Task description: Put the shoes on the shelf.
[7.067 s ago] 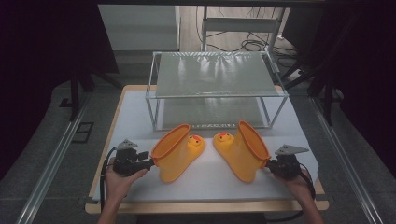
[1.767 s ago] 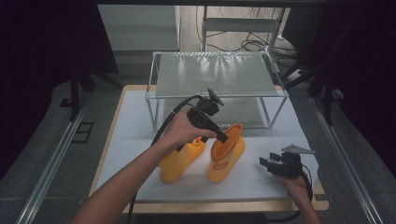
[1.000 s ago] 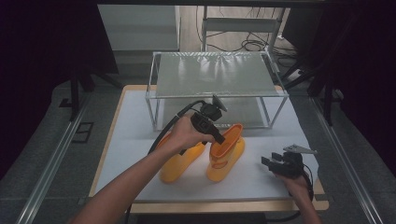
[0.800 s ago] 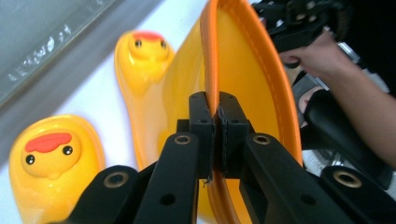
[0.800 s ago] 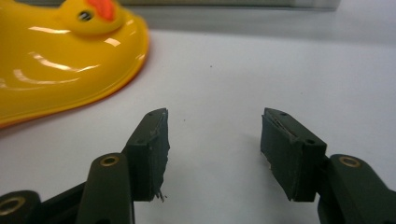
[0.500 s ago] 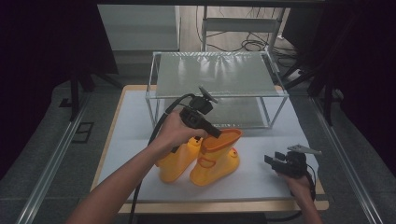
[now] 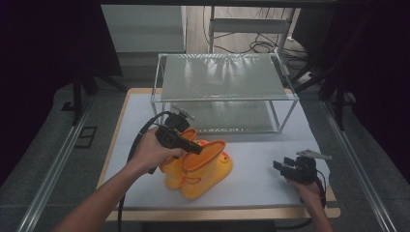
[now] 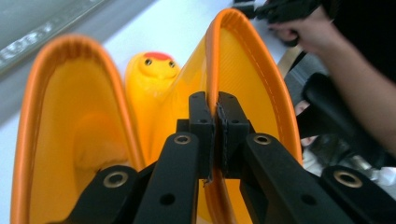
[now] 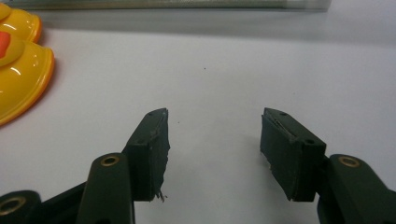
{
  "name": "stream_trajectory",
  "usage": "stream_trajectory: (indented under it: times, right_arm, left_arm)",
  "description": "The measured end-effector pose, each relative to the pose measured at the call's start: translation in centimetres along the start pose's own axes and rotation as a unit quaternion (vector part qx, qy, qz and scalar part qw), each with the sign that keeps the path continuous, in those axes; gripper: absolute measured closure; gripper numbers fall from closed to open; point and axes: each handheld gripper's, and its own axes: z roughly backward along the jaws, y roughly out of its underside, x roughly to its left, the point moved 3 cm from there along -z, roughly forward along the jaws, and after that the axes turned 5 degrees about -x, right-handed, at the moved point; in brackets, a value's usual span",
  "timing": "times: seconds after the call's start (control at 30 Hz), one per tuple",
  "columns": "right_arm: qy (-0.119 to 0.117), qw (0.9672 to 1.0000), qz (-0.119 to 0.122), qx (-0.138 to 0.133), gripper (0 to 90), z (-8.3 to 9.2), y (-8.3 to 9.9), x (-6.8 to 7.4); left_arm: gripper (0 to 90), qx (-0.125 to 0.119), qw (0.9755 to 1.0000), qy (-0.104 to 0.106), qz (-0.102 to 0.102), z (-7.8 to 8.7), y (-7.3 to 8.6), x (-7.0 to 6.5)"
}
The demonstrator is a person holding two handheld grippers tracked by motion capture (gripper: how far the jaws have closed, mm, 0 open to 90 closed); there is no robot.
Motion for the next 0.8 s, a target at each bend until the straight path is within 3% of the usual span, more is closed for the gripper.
stream_trajectory:
  times: [0.13,0.3,0.5,0.57,0.8]
  right_arm:
    - [0.000,1.0000,0.002,0.001,42.1,0.0,0.0,0.1]
    - [-0.001,1.0000,0.002,0.001,42.1,0.0,0.0,0.1]
    - [-0.002,1.0000,0.003,0.000,41.5,0.1,0.0,0.1]
    - [-0.001,1.0000,0.001,0.001,41.4,0.1,0.0,0.0]
    - [-0.001,1.0000,-0.001,0.001,41.1,0.2,0.0,-0.1]
  left_arm:
    - [86.3,0.003,0.9998,-0.017,-0.008,0.2,0.7,0.2]
    - [83.8,0.011,0.9997,-0.019,-0.013,0.3,1.2,0.2]
    - [59.0,-0.001,0.9997,-0.019,-0.012,0.6,0.8,-0.5]
    - [54.4,-0.027,0.9993,-0.019,-0.019,1.8,0.0,-0.9]
    - [44.1,-0.034,0.9993,-0.010,-0.013,3.6,-0.8,-0.6]
